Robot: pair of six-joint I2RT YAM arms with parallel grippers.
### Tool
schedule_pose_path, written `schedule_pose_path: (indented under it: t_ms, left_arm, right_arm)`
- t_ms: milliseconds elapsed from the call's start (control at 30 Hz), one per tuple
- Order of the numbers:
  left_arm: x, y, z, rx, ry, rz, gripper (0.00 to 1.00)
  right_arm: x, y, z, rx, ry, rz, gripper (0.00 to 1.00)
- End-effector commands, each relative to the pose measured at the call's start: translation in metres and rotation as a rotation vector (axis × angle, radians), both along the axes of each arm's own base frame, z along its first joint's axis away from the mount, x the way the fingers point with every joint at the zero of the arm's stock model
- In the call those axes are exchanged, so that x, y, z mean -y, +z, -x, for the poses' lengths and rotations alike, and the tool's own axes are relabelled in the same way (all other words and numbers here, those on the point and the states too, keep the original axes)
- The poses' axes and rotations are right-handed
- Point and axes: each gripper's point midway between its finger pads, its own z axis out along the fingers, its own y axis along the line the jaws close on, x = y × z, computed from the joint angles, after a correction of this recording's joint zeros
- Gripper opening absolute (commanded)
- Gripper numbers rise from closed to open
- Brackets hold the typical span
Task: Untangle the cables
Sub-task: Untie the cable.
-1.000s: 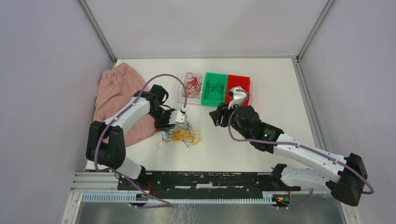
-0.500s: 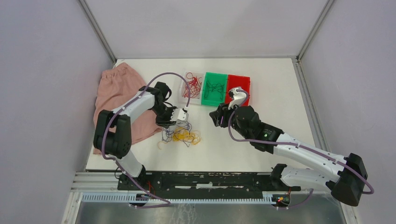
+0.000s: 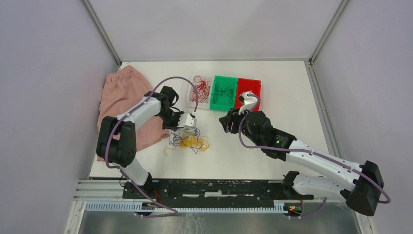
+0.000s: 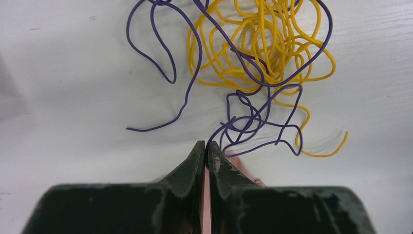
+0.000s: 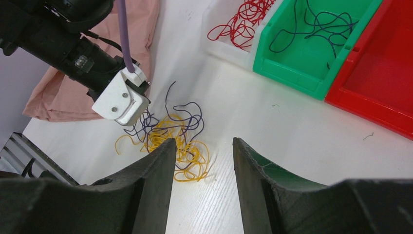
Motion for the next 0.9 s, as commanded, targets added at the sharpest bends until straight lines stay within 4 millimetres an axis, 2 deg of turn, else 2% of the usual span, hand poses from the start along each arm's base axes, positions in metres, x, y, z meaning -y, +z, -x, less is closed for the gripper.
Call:
schedule_pose_path:
  t_ms: [0, 133, 267, 400, 567, 767, 867]
  left_arm:
    - [0.018, 0.053, -0.011, 0.097, 0.028, 0.116, 0.09]
    - [0.030, 0.095, -0.004, 0.114, 0.061, 0.208, 0.08]
    - [0.046, 0.138, 0.001, 0.102, 0.165, 0.331, 0.07]
    - [0.064, 0.178, 0.000, 0.089, 0.291, 0.476, 0.07]
    - [0.085, 0.233, -0.004, 0.052, 0.444, 0.622, 0.08]
    - [0.105, 0.295, 0.017, 0.029, 0.415, 0.768, 0.08]
    - [0.111, 0.306, 0.029, 0.040, 0.377, 0.789, 0.09]
  right_arm:
    - [-0.001, 0.016, -0.006, 0.033, -0.021, -0.042, 0.53]
    - [-0.004, 0.018, -0.008, 0.037, -0.017, -0.046, 0.53]
    - [-0.008, 0.022, -0.009, 0.047, -0.013, -0.069, 0.55]
    - [-0.012, 0.030, -0.007, 0.077, 0.011, -0.131, 0.66]
    - [-0.033, 0.053, 0.001, 0.184, 0.132, -0.226, 0.74]
    - [-0.042, 0.053, -0.010, 0.185, 0.122, -0.192, 0.74]
    - [-0.047, 0.059, -0.011, 0.192, 0.129, -0.207, 0.75]
